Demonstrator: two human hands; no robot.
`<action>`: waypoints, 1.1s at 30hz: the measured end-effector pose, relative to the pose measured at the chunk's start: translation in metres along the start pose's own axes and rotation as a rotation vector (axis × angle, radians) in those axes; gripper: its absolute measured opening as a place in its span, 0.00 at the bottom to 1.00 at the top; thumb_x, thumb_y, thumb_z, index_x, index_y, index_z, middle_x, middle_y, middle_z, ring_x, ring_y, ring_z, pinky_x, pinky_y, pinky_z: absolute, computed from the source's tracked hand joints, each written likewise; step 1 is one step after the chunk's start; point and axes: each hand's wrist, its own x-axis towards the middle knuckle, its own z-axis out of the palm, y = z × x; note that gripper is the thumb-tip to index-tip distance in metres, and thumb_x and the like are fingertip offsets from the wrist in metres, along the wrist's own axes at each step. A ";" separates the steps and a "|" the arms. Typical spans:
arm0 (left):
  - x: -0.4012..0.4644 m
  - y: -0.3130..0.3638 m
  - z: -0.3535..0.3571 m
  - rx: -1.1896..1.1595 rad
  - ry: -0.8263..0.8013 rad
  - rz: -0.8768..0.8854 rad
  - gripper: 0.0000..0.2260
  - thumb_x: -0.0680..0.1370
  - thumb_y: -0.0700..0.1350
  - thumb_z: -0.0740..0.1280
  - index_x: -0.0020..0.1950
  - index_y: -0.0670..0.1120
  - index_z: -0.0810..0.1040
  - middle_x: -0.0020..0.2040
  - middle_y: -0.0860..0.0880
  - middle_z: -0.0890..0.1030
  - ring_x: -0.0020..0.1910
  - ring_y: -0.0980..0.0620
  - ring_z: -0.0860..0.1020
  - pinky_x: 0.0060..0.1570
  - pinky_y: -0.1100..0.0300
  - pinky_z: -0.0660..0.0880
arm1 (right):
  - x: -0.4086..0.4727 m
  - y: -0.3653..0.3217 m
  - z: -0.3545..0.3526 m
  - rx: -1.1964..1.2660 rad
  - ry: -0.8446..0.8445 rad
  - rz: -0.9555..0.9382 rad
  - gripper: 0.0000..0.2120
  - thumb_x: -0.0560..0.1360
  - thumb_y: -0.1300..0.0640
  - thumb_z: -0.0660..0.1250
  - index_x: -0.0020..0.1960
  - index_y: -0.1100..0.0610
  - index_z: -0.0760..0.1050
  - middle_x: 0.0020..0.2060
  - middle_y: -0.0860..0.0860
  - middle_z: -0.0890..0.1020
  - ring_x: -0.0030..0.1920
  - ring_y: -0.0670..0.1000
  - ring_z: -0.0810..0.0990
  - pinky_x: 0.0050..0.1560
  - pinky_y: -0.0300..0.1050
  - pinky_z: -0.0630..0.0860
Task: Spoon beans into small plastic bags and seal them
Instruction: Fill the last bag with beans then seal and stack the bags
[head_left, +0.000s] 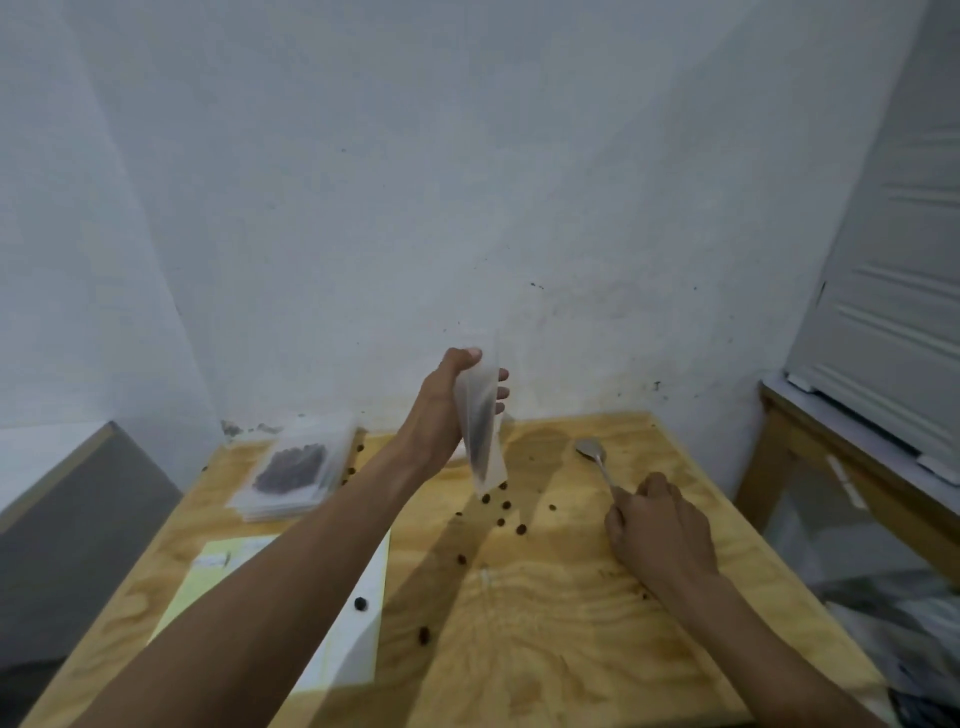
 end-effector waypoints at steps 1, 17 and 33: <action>-0.001 0.001 -0.003 0.003 0.004 0.001 0.33 0.72 0.58 0.62 0.69 0.36 0.73 0.63 0.33 0.80 0.52 0.41 0.82 0.57 0.47 0.79 | 0.001 -0.002 -0.002 0.041 0.004 -0.007 0.20 0.82 0.47 0.57 0.71 0.50 0.75 0.59 0.53 0.75 0.57 0.53 0.78 0.49 0.46 0.75; -0.024 0.015 -0.055 -0.027 0.153 0.049 0.20 0.79 0.60 0.63 0.59 0.47 0.82 0.60 0.46 0.82 0.59 0.47 0.80 0.68 0.46 0.71 | 0.040 -0.116 -0.083 1.581 -0.382 -0.093 0.11 0.73 0.55 0.77 0.51 0.61 0.84 0.46 0.55 0.88 0.51 0.55 0.86 0.57 0.51 0.82; -0.018 -0.005 -0.072 0.179 0.358 0.150 0.06 0.77 0.42 0.75 0.48 0.39 0.87 0.40 0.43 0.87 0.39 0.51 0.85 0.51 0.53 0.82 | 0.083 -0.117 -0.107 1.520 -0.245 -0.080 0.08 0.72 0.57 0.78 0.49 0.59 0.84 0.40 0.52 0.85 0.39 0.48 0.82 0.48 0.46 0.80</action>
